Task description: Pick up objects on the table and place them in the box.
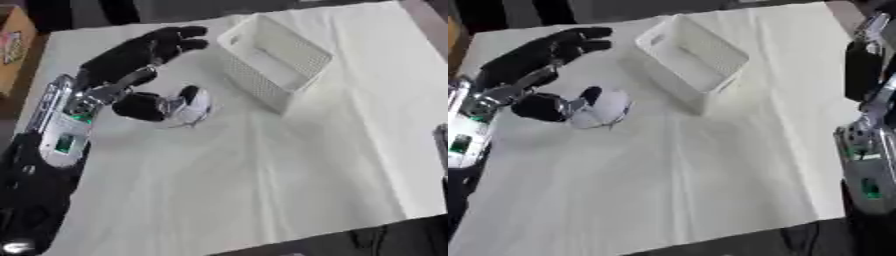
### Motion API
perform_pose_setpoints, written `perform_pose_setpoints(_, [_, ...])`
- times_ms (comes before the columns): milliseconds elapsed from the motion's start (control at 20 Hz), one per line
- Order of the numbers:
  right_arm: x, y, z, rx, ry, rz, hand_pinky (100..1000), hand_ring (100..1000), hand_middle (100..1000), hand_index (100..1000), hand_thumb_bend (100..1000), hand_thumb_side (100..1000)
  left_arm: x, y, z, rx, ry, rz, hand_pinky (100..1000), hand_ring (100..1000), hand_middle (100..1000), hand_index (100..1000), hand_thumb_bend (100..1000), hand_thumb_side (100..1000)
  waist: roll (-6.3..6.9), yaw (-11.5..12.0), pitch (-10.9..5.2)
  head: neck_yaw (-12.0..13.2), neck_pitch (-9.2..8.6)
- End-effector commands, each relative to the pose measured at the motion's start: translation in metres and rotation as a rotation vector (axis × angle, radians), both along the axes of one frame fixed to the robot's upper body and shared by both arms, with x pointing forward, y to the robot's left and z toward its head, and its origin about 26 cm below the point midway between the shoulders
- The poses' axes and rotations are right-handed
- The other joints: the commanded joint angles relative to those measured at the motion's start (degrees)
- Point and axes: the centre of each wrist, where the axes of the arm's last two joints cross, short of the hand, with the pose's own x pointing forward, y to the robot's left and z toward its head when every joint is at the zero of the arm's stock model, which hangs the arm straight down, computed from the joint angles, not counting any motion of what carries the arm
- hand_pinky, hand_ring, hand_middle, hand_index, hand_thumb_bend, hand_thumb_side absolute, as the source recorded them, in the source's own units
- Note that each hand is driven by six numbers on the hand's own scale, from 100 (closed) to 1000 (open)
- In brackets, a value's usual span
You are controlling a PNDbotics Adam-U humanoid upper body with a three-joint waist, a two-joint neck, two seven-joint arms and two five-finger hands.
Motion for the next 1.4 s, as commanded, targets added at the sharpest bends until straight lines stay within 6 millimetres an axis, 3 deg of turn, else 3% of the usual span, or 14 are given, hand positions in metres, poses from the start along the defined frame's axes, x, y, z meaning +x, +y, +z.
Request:
perform_pose_setpoints(50, [-0.002,0.001,0.01,-0.012,-0.034,0.008,474,562,703,751,100,882,0.002,0.0,0.004,0.042,0.0,-0.042,1000,998,1000,1000,100,816,-0.1,-0.19,-0.66,0.08,-0.81])
perform_pose_setpoints(450, [-0.002,0.0,0.01,-0.008,-0.032,0.011,473,561,703,751,100,886,0.003,-0.01,-0.016,0.145,0.059,-0.122,1000,1000,1000,1000,100,865,-0.14,-0.25,-0.44,0.8,-1.0])
perform_pose_setpoints(1000, [-0.002,-0.001,0.009,0.0,-0.031,0.014,472,561,703,751,100,887,0.003,-0.015,-0.027,0.208,0.109,-0.152,1000,1000,1000,1000,100,907,-0.32,-0.14,-0.3,1.26,-0.76])
perform_pose_setpoints(1400, [-0.002,-0.002,0.007,0.002,-0.028,0.012,472,561,703,751,100,886,0.006,-0.002,-0.017,0.186,0.073,-0.083,1000,1000,1000,1000,100,875,-0.44,-0.13,-0.52,0.76,-0.58])
